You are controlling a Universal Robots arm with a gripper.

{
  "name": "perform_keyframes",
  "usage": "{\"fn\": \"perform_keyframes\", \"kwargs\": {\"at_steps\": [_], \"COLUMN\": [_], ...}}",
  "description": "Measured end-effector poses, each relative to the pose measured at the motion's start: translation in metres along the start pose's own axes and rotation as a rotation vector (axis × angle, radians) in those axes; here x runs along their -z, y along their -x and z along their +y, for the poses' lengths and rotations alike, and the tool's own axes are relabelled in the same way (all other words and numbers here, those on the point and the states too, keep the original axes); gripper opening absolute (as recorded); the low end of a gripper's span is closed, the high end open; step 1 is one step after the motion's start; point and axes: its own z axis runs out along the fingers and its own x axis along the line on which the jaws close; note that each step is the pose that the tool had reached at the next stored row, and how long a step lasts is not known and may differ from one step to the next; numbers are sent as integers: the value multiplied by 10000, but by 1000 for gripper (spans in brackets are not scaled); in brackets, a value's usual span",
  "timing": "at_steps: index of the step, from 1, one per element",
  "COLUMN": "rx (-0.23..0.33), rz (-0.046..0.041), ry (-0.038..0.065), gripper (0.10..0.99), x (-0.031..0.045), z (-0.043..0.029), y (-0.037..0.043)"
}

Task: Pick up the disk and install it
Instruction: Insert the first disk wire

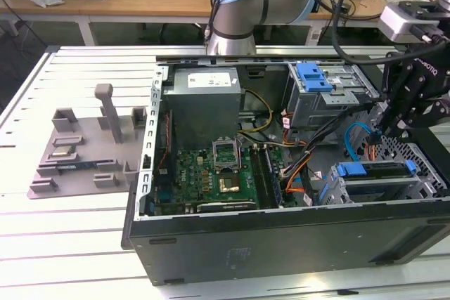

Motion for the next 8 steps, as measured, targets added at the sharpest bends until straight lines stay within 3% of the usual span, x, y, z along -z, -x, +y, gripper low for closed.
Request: {"fn": "perform_keyframes", "kwargs": {"at_steps": [6, 8], "rx": [-1, -1], "rz": [-3, -2], "ry": [0, 0], "gripper": [286, 169], "x": [-2, -2], "z": [0, 0], "y": [0, 0]}}
